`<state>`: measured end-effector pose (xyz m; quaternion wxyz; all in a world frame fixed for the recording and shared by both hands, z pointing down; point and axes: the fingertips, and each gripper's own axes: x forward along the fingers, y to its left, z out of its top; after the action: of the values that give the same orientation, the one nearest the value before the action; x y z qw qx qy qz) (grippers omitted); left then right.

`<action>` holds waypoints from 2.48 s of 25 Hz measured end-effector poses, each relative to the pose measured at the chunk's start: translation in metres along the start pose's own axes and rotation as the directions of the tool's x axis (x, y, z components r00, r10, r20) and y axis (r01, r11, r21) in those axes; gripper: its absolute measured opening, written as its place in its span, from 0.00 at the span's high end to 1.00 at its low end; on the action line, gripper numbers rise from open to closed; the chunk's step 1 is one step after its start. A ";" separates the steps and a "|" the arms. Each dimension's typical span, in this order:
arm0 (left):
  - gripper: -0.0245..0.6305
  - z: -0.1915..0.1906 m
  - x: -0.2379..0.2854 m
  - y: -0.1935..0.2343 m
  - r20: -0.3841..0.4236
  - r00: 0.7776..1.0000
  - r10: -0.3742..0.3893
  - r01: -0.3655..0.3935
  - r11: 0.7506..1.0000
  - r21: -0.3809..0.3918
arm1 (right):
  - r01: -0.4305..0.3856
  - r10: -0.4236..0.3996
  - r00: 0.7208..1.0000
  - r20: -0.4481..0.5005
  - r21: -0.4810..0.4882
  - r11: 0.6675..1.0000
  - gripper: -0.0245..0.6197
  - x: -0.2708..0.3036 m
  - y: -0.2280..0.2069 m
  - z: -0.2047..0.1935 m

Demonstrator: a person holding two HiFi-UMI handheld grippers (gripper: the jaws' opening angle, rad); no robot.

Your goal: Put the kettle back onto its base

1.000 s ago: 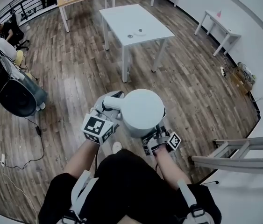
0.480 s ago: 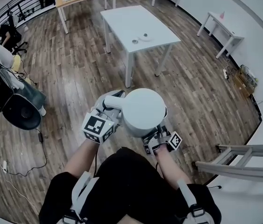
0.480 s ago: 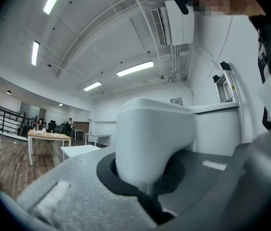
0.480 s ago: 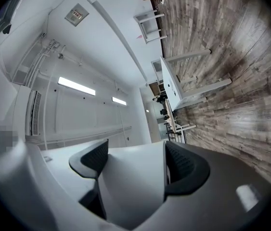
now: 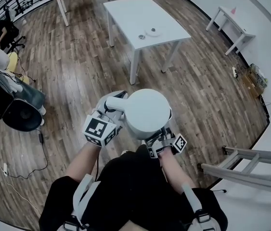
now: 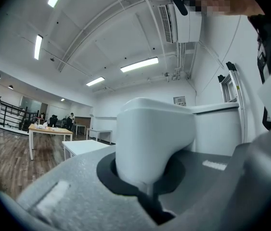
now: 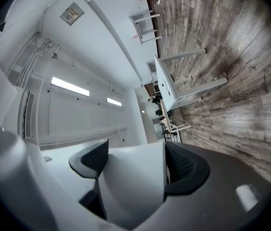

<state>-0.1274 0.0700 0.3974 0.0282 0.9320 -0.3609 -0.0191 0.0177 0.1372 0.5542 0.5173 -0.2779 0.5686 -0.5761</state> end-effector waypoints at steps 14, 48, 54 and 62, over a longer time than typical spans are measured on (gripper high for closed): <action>0.96 0.017 0.102 0.036 0.020 0.999 0.025 -0.026 0.999 0.048 | -0.040 0.040 0.998 -0.041 0.016 0.999 0.39 0.087 0.004 0.082; 0.96 -0.008 0.285 0.088 0.007 1.000 0.020 -0.020 0.999 0.037 | -0.011 0.013 0.998 -0.059 0.038 0.999 0.39 0.198 -0.023 0.239; 0.96 0.006 0.329 0.117 0.027 0.999 -0.021 0.019 0.998 0.055 | -0.045 0.046 0.998 -0.032 0.015 0.999 0.39 0.244 -0.019 0.265; 0.96 0.010 0.360 0.161 0.048 0.998 -0.036 0.033 0.998 0.045 | -0.044 0.044 0.999 -0.025 -0.011 0.999 0.39 0.293 -0.026 0.280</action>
<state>0.0298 -0.2913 0.3928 -0.0014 0.9377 -0.3457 -0.0342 0.1737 -0.2380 0.5555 0.5213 -0.2612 0.5842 -0.5645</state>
